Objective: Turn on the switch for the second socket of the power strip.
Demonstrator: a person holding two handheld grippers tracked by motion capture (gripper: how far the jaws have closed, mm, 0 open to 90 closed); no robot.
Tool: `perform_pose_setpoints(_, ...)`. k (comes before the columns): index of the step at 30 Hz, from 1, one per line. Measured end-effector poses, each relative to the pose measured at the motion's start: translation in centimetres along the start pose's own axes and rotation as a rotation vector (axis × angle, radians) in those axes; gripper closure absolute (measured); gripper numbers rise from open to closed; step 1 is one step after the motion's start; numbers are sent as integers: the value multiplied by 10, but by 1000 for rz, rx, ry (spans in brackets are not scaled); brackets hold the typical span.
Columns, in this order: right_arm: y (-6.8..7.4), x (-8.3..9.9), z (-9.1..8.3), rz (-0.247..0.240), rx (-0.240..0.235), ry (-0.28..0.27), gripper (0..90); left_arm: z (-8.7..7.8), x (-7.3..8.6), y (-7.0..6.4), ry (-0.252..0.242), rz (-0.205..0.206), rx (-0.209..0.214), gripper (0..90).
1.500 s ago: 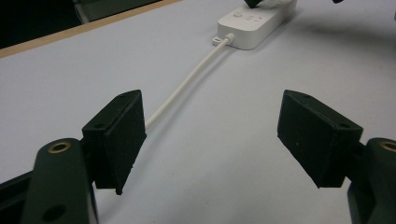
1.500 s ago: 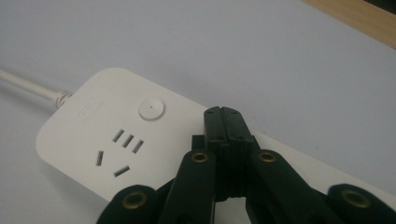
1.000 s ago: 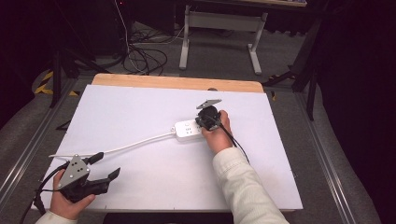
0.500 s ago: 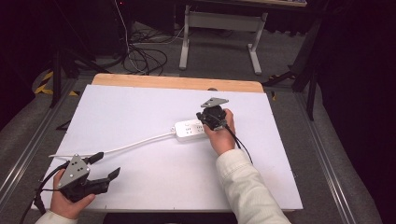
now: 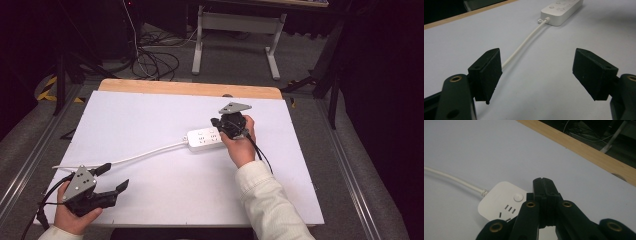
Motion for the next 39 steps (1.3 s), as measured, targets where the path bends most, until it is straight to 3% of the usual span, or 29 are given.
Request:
perform_pose_setpoints(6, 4, -3, -4, 12, -25, -11, 886, 0, 0, 0, -1, -2, 0, 239)
perform_pose_setpoints(9, 5, -7, -8, 8, -30, -26, 727, 0, 0, 0, -1, -2, -1, 239)
perform_pose_setpoints(20, 9, -19, -39, 16, -23, -64, 430, 0, -1, 0, -1, 5, -2, 238)
perform_pose_setpoints(30, 19, -20, -74, 14, -55, -89, 310, 1, -1, 0, 0, 6, 0, 235)
perform_pose_setpoints(39, 23, -11, -107, 42, -74, -133, 276, 1, -1, -1, -1, -1, -1, 233)
Point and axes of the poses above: each handheld gripper's, and its own axes: z roughly forward along the jaws, x roughly out of its underside, y roughly to its left, the point moved 9 cm from there along z, roughly forward along the jaws, and after that the axes turned 10 degrees about -y, right-handed, at the moved point
